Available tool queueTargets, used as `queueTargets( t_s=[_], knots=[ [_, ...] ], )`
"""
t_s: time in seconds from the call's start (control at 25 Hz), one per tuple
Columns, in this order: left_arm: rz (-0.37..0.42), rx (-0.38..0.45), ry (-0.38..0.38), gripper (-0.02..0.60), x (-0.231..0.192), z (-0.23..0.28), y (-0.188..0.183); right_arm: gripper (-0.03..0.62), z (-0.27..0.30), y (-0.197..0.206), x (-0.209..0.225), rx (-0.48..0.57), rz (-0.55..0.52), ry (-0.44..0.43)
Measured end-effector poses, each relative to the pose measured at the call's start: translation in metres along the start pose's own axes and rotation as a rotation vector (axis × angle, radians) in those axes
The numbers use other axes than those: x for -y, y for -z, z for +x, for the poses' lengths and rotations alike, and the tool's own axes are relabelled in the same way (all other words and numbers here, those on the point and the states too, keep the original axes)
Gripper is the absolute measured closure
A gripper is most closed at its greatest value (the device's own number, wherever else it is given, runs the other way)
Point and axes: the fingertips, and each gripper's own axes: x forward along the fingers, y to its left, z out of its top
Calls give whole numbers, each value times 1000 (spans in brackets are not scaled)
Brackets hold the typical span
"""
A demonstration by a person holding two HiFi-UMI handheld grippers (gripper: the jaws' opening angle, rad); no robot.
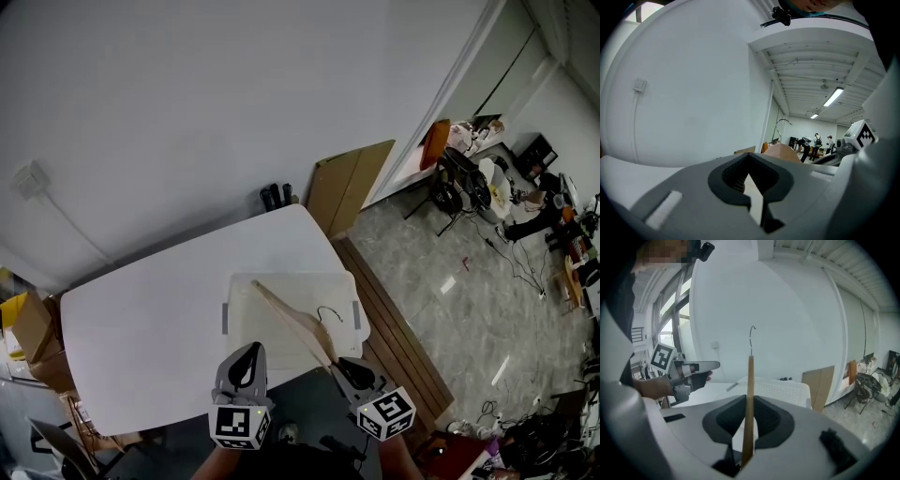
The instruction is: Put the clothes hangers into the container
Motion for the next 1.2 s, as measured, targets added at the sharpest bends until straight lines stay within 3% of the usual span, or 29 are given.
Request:
queueTargets(
  t_s=[1.2],
  knots=[
    [-8,-27,16,574,-16,1,6,534,45,20,14,-232,-18,-60]
  ],
)
